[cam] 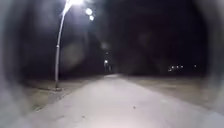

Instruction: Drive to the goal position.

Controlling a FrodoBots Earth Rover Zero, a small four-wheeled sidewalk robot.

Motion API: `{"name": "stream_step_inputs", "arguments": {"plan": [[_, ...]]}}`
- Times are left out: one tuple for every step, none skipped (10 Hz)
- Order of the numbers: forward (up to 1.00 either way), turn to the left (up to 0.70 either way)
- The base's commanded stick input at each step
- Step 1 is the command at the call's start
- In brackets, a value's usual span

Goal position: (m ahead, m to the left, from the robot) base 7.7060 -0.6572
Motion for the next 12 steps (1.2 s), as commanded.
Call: {"name": "stream_step_inputs", "arguments": {"plan": [[0.70, 0.00], [0.70, 0.06], [0.70, 0.14], [0.70, 0.08], [0.70, 0.00], [0.70, 0.00], [0.70, 0.00], [0.70, 0.00], [0.70, 0.00], [0.70, 0.00], [0.70, 0.00], [0.70, 0.00]]}}
